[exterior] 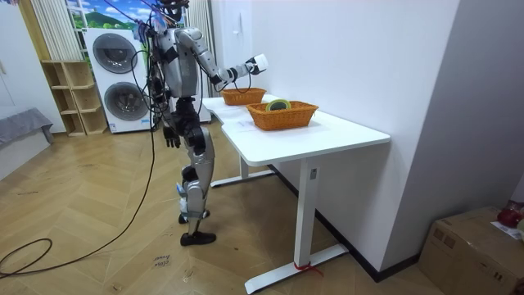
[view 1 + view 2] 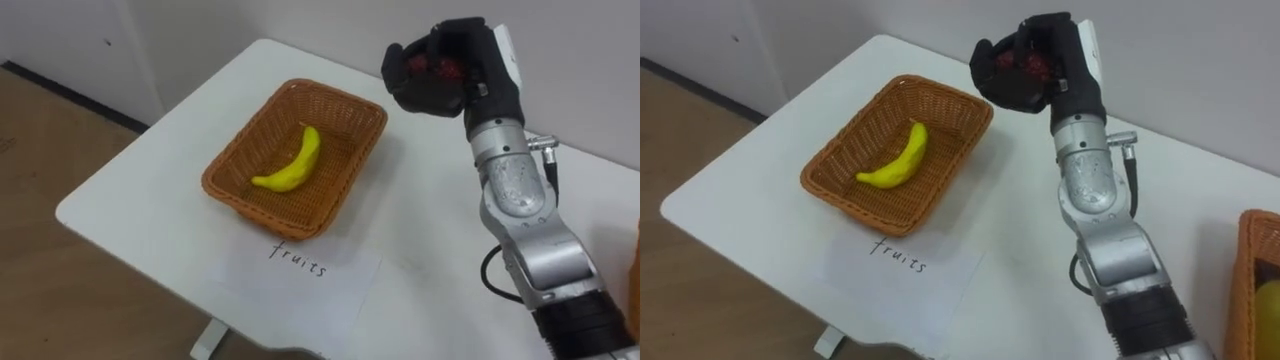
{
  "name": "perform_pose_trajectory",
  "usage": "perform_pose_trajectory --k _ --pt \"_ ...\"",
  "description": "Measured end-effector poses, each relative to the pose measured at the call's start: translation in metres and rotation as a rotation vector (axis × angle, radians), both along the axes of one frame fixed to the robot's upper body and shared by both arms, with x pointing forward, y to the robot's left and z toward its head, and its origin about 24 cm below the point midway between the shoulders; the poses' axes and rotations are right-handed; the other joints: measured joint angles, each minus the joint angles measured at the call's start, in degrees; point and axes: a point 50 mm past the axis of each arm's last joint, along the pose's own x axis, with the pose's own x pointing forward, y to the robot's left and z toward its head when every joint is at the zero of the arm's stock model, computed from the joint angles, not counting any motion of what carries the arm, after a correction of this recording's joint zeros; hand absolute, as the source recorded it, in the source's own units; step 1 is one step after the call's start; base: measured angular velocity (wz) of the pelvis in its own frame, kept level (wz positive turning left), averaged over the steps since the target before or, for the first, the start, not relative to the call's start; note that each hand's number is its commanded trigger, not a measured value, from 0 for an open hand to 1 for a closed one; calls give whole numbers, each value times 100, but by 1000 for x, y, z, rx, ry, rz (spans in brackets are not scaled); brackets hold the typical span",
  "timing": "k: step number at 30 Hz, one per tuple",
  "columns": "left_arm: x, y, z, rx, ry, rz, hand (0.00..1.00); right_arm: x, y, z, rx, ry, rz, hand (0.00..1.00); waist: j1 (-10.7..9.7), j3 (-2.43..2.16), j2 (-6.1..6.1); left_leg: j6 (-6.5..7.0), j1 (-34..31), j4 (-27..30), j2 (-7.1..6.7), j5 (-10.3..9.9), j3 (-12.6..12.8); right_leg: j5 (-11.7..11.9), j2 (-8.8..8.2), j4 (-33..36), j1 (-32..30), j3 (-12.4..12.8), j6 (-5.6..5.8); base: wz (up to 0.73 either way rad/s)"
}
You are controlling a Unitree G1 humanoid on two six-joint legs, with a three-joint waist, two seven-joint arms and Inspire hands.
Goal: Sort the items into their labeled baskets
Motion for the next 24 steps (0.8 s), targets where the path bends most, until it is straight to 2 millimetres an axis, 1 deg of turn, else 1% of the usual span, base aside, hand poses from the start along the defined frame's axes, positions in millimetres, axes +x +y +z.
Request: perform_pose_trajectory --k 3,5,7,8,9,11,12,14,15,17,19,20,22,24 --pt "2 1 0 2 -5 1 0 0 2 -1 -6 7 4 100 62 17 -31 0 -16 -7 -2 0 -59 -3 -7 6 -5 -76 5 4" --pt "4 2 1 6 -10 -2 0 1 1 -1 -6 7 -13 100 150 48 -83 0 -49 7 -7 0 -85 -5 -5 3 -19 -108 7 5" --pt "5 2 1 6 -10 -3 0 1 2 0 -12 3 -16 100 162 55 -118 0 -95 47 -49 0 -141 -5 -5 3 -20 -126 9 20" --pt "4 2 1 5 -8 -4 0 2 4 0 -27 -2 -19 100 162 61 -134 0 -112 65 -64 0 -211 -7 -11 3 -14 -147 11 22" --pt "3 2 0 4 -5 -3 0 3 5 -1 -35 -1 -17 100 169 65 -141 1 -114 67 -67 1 -215 -8 -14 3 -13 -157 12 11" --pt "2 4 0 7 15 -28 0 5 10 -5 -53 18 -5 100 281 71 -199 1 -108 69 -71 0 -220 -18 -21 -4 -17 -177 28 0" --pt "1 6 1 6 24 -35 0 4 12 -7 -60 26 5 100 319 64 -232 1 -100 69 -71 1 -231 -18 -26 -11 -20 -190 29 0" --pt "-2 8 1 -3 39 -35 0 4 16 -10 -70 39 25 100 330 59 -272 2 -105 77 -75 1 -263 -19 -33 -25 -7 -215 30 8" --pt "-4 9 1 -6 46 -36 0 4 18 -12 -76 48 34 100 342 53 -310 6 -115 80 -81 4 -279 -19 -39 -71 15 -235 30 8" --pt "-6 11 1 -10 57 -37 0 6 21 -17 -94 71 45 100 393 49 -342 9 -117 81 -90 5 -278 -21 -45 -87 23 -224 32 2" --pt "-6 14 2 -3 59 -39 0 7 22 -21 -107 91 51 100 419 55 -359 10 -126 82 -92 5 -281 -21 -46 -88 23 -201 32 0" --pt "-5 16 3 2 59 -42 0 7 24 -24 -115 100 57 100 456 46 -377 10 -126 82 -93 5 -281 -21 -45 -88 24 -174 32 0" --pt "-5 18 3 8 59 -44 0 7 28 -26 -131 108 76 100 478 47 -376 11 -123 79 -95 5 -275 -21 -41 -89 28 -101 33 -2" --pt "-4 19 4 12 56 -45 0 7 30 -29 -140 121 83 100 488 47 -376 11 -121 81 -97 5 -274 -21 -41 -89 28 -89 33 0"
